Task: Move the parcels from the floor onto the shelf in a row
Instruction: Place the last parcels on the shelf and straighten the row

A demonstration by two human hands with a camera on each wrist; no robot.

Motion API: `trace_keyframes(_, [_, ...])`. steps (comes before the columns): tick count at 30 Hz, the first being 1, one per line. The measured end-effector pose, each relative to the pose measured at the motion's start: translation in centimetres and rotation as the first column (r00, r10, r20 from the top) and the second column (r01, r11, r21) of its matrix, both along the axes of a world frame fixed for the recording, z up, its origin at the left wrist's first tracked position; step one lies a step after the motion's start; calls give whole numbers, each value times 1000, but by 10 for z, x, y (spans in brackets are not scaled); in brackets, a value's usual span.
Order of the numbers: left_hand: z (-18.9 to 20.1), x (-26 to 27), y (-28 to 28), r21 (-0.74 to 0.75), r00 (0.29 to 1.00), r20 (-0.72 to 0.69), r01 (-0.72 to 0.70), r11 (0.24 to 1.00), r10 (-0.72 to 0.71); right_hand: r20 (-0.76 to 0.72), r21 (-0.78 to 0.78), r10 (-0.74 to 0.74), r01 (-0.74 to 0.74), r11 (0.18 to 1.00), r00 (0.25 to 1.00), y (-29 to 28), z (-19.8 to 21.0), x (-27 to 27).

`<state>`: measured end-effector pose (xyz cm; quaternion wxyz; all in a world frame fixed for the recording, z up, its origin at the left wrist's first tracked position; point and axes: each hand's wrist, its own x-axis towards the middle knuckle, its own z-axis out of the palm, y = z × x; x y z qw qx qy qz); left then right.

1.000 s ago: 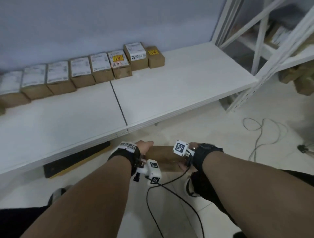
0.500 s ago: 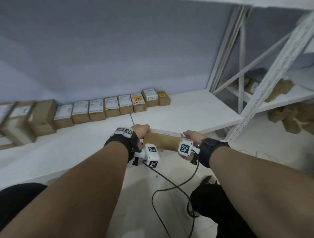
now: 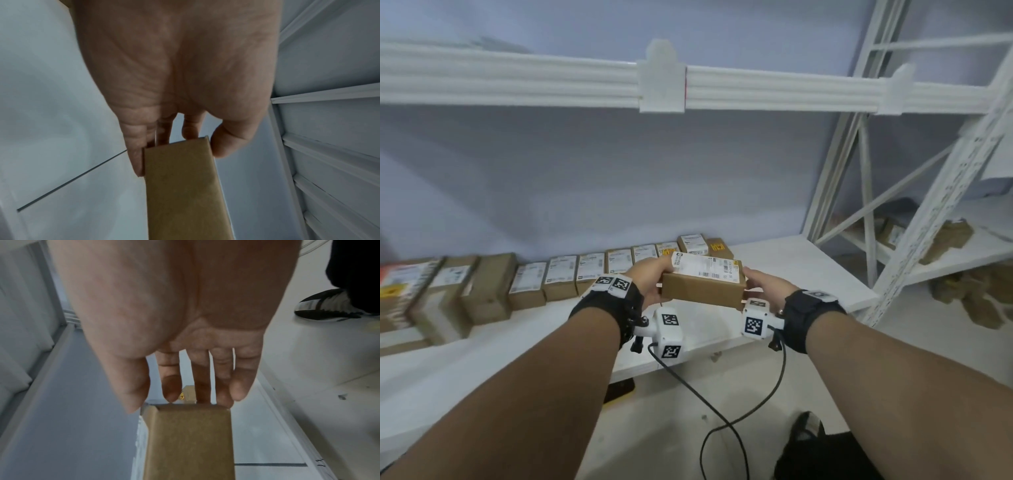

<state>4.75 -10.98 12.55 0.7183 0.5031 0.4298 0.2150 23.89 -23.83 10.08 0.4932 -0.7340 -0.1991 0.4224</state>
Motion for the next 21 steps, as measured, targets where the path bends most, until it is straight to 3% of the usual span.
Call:
trace_keyframes(4, [5,3,12,30,1000,5,-22,999,22,-5,-51,35,-36,998,999,21,-16,29])
trace_keyframes(9, [7,14,29,30,1000,12,-19,999,19,-42,-36,57,-59,998,997,23,9,25])
trace_keyframes(15, [0,42,54,35,1000,-10,-18,999,18,-142,-5,105,-107,994,984,39,-2,51])
trace_keyframes(21, [-21,98,89,10,999,10,33,999,-33,-37,-50,22,-24,998,999,64,-3,78])
